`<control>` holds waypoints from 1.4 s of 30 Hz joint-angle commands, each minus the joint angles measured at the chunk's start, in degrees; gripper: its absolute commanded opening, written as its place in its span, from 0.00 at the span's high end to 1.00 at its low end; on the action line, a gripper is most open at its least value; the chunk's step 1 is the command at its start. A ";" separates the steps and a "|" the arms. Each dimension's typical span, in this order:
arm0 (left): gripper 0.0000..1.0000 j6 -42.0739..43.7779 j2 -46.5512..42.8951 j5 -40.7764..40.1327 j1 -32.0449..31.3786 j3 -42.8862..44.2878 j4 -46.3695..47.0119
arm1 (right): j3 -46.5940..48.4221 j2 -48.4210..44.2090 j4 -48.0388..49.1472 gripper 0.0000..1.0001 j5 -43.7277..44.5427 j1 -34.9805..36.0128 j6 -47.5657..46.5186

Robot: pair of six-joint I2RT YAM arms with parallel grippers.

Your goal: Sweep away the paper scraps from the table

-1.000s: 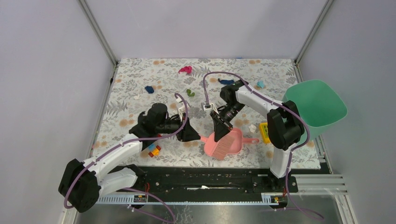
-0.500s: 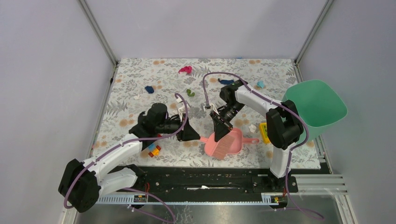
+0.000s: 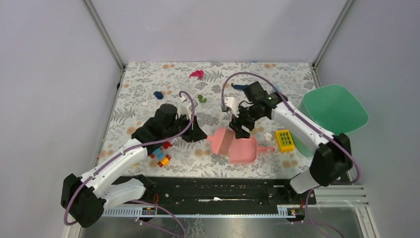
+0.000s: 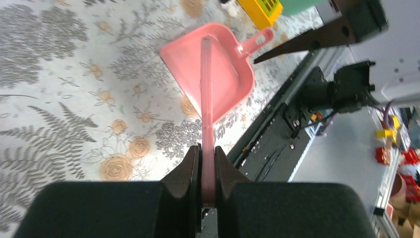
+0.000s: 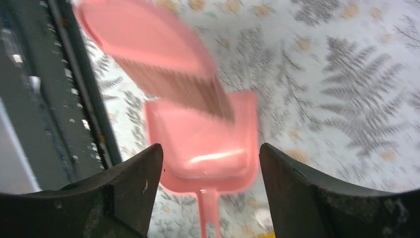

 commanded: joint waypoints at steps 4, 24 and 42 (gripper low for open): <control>1.00 2.11 5.19 -13.88 -0.04 15.07 -17.84 | -13.46 -13.85 -2.23 0.23 17.71 -2.09 -10.30; 1.00 -3.56 9.92 -14.32 -0.08 22.05 -20.51 | -32.39 -21.68 4.64 0.29 21.40 -3.37 -20.48; 1.00 2.52 17.37 -34.48 -0.08 37.61 -37.90 | -34.87 -14.14 12.61 0.69 21.97 -3.42 -12.09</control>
